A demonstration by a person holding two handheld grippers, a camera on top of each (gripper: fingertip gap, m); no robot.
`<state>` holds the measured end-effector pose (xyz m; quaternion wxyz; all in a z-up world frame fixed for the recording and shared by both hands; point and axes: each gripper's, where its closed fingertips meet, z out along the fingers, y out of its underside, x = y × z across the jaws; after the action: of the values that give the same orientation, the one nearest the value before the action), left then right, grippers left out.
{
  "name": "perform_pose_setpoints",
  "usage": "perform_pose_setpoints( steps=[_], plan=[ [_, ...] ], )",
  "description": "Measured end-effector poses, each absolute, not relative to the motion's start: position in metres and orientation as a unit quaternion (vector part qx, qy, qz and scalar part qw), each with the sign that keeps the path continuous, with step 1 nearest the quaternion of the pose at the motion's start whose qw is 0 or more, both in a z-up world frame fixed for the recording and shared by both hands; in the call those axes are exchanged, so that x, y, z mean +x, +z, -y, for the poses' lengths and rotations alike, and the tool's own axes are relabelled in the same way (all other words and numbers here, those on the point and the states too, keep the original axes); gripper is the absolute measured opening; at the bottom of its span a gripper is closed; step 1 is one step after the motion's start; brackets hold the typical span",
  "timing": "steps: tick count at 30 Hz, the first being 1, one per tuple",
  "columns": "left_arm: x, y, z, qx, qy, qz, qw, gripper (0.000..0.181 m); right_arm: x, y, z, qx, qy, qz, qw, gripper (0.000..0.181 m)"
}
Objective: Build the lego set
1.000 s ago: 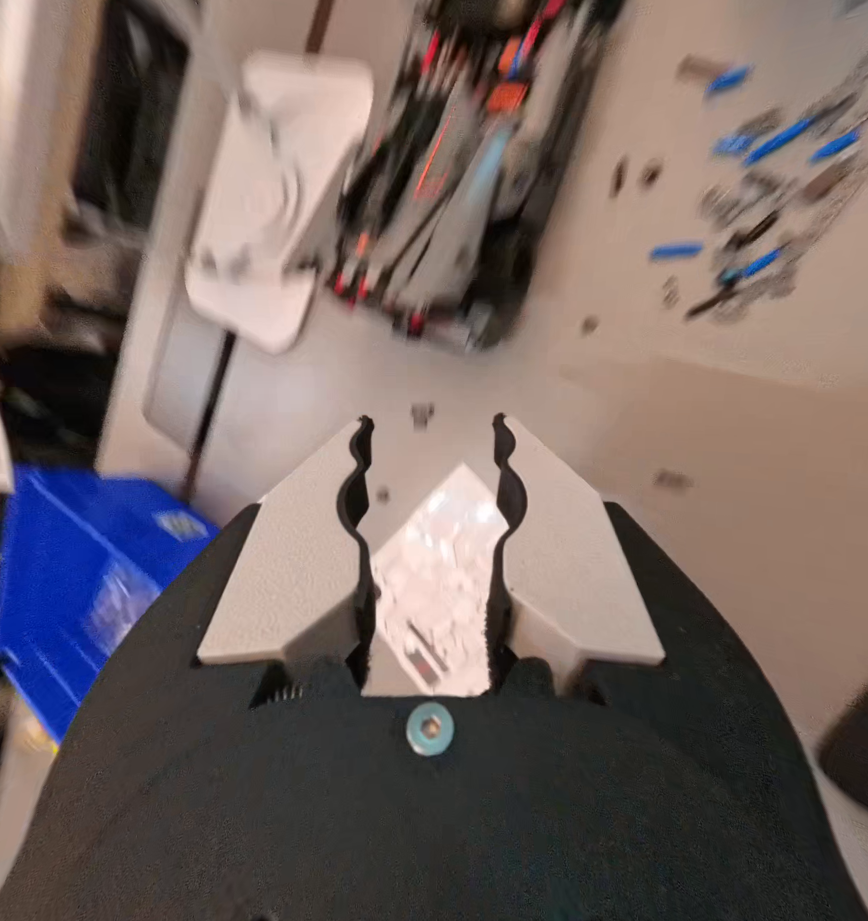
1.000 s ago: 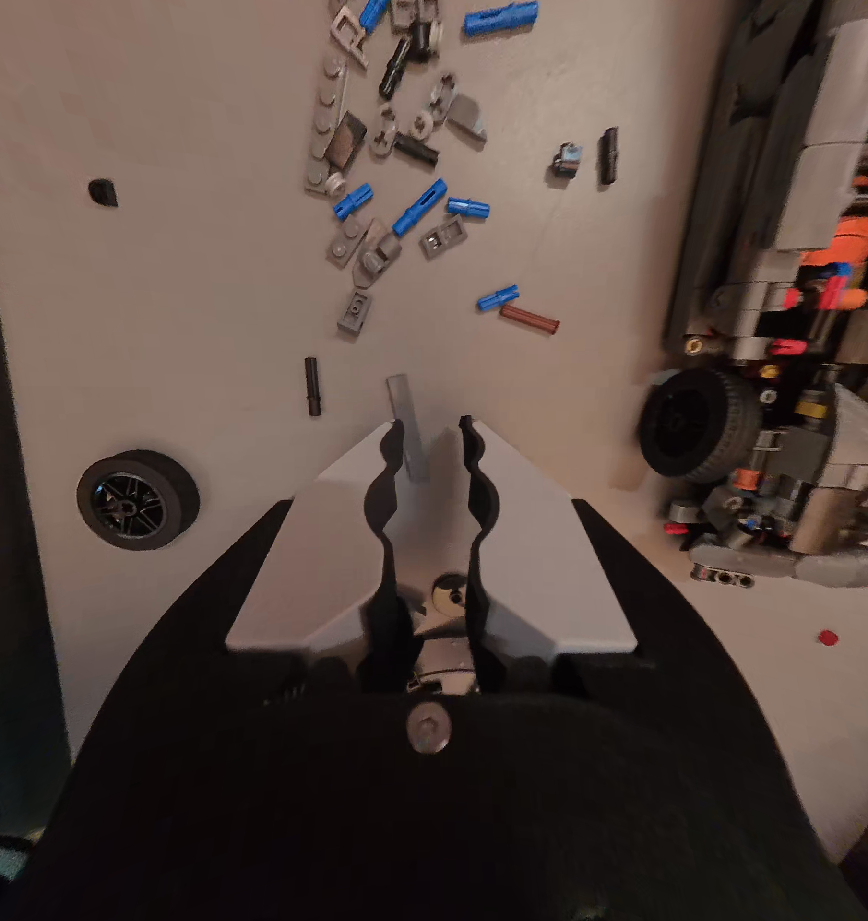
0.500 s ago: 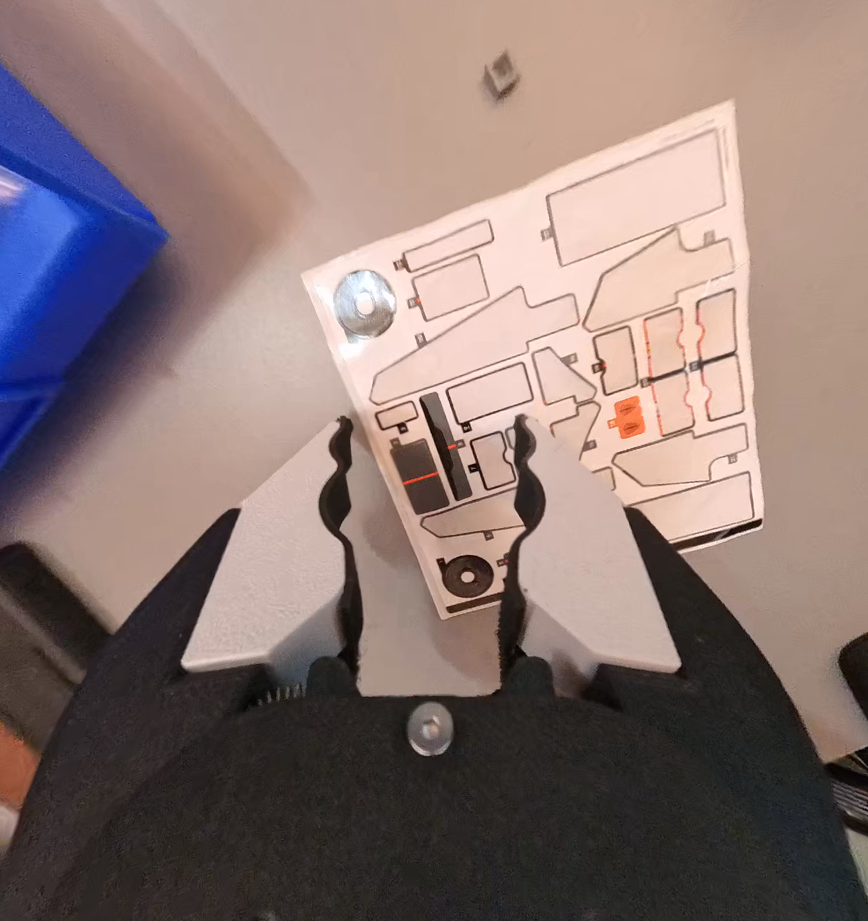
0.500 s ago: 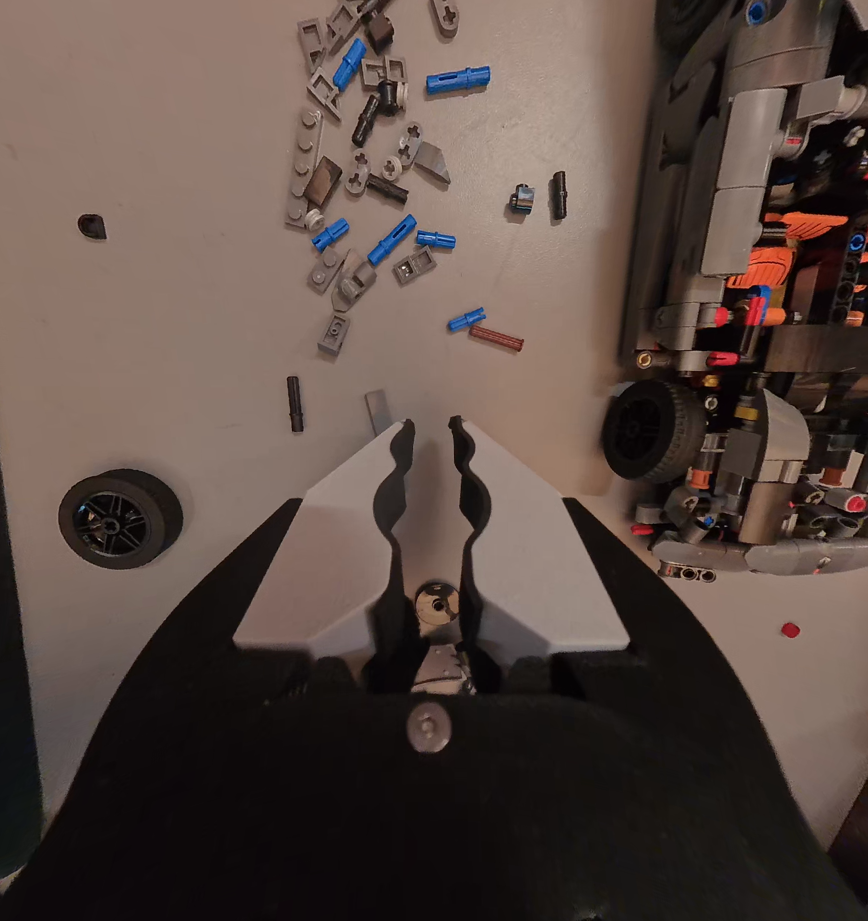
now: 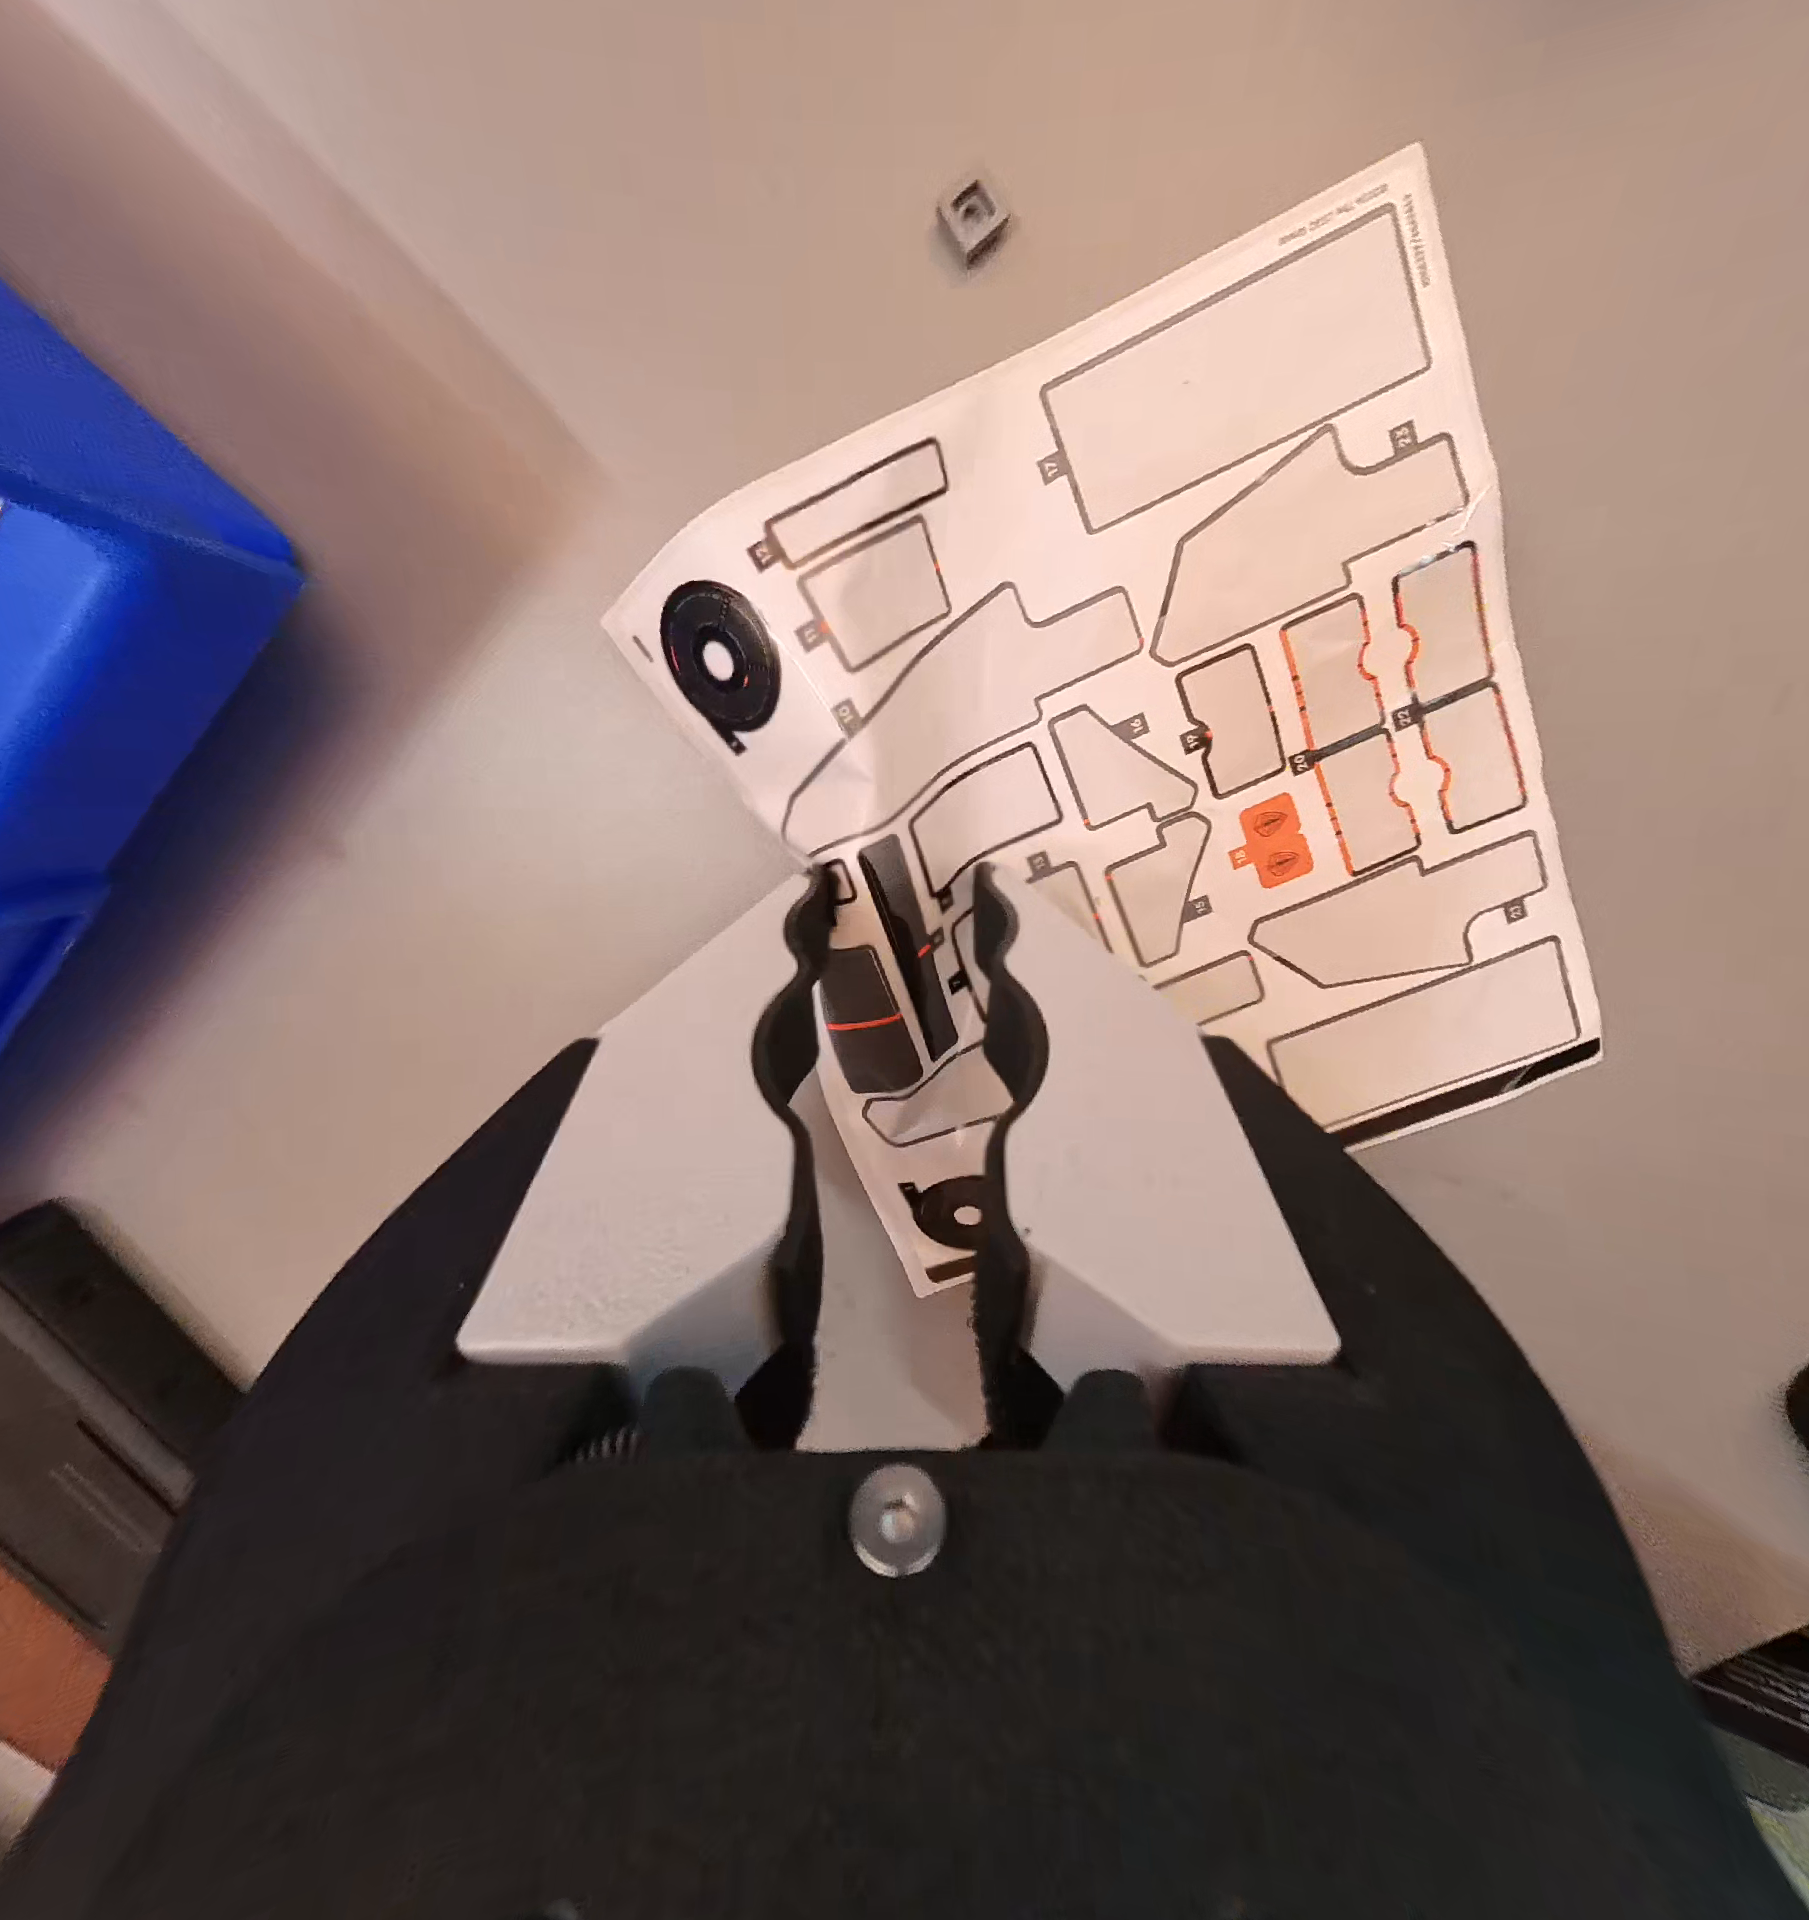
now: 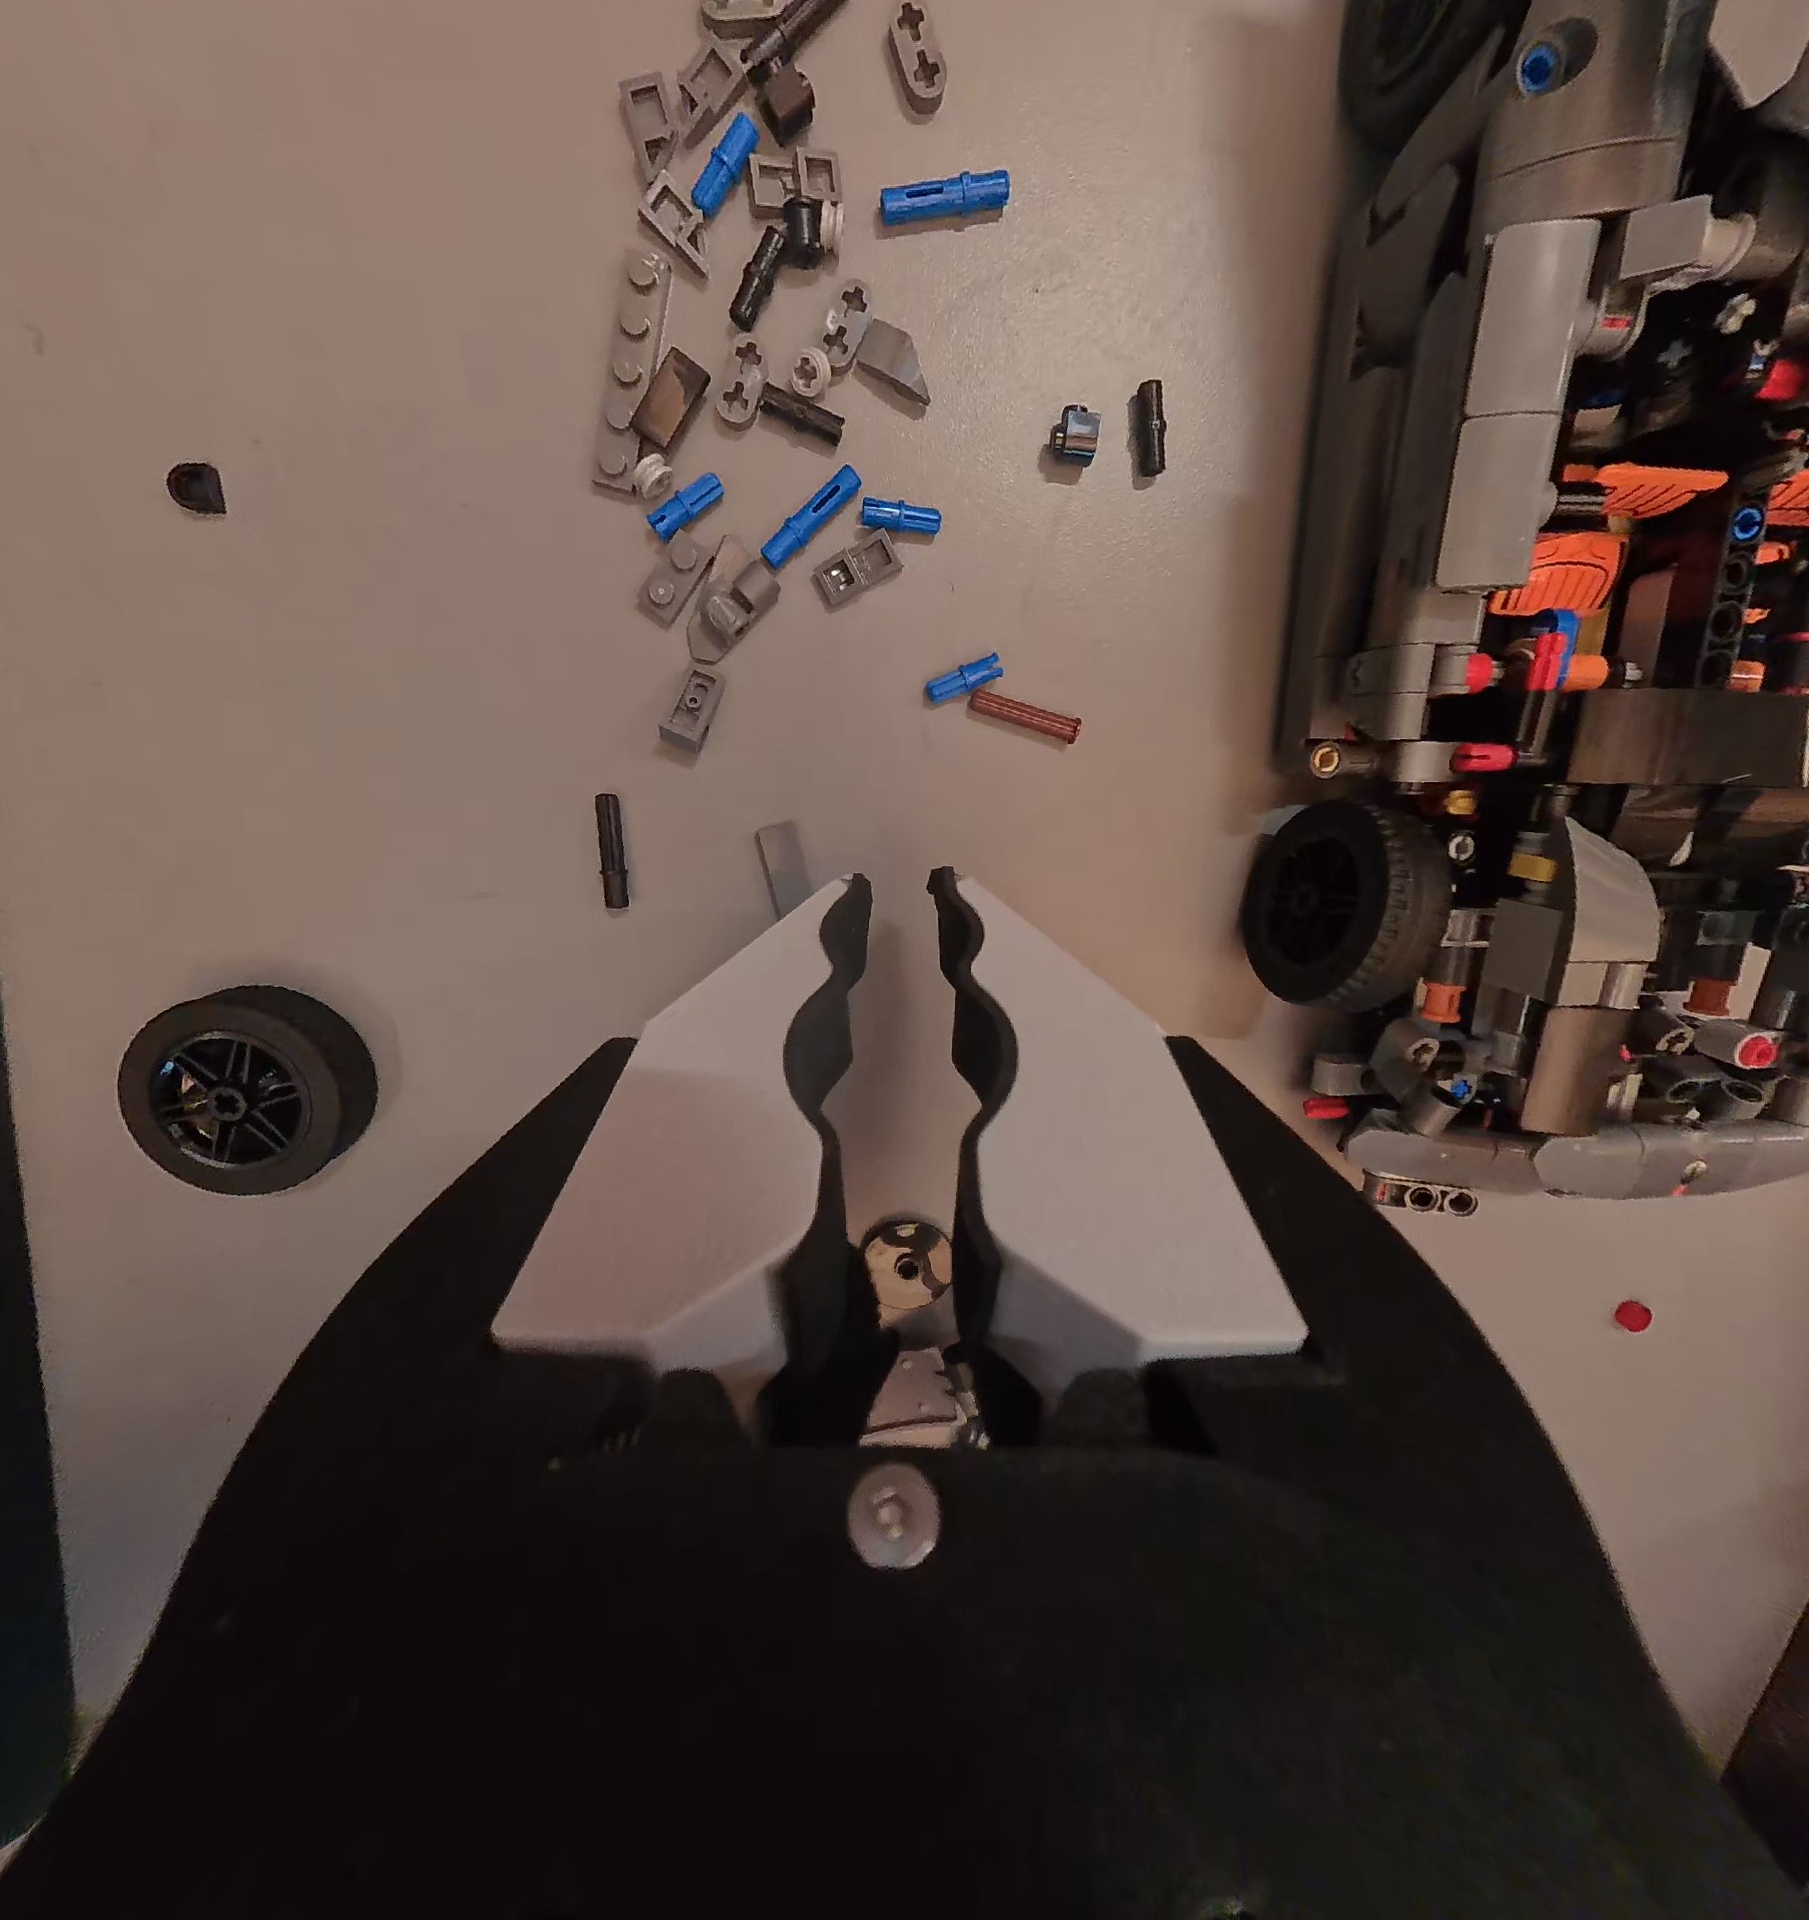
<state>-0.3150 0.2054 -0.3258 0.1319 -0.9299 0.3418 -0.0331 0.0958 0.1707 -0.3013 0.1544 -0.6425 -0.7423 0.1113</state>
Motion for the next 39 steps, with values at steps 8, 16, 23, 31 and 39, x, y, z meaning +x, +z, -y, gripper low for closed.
perform_pose_setpoints(
  steps=[8,16,23,31,39],
  plan=[
    [-0.295,-0.289,-0.205,-0.912,-0.055,-0.371,0.165,0.000,0.078,-0.274,-0.168,-0.633,0.157,0.729,0.207,0.012],
    [-0.228,-0.168,-0.200,-0.855,-0.133,-0.388,0.319,0.000,0.029,-0.200,-0.139,-0.594,0.315,0.674,0.307,0.024],
    [-0.136,-0.062,-0.186,-0.748,-0.236,-0.360,0.505,0.000,0.006,-0.159,-0.134,-0.601,0.457,0.567,0.330,0.047],
    [-0.062,-0.063,-0.161,-0.689,-0.357,-0.361,0.517,0.000,-0.006,-0.138,-0.125,-0.568,0.560,0.502,0.334,0.072],
    [-0.042,-0.090,-0.163,-0.684,-0.386,-0.356,0.506,0.000,0.002,-0.124,-0.134,-0.552,0.580,0.471,0.370,0.002]
  ],
)
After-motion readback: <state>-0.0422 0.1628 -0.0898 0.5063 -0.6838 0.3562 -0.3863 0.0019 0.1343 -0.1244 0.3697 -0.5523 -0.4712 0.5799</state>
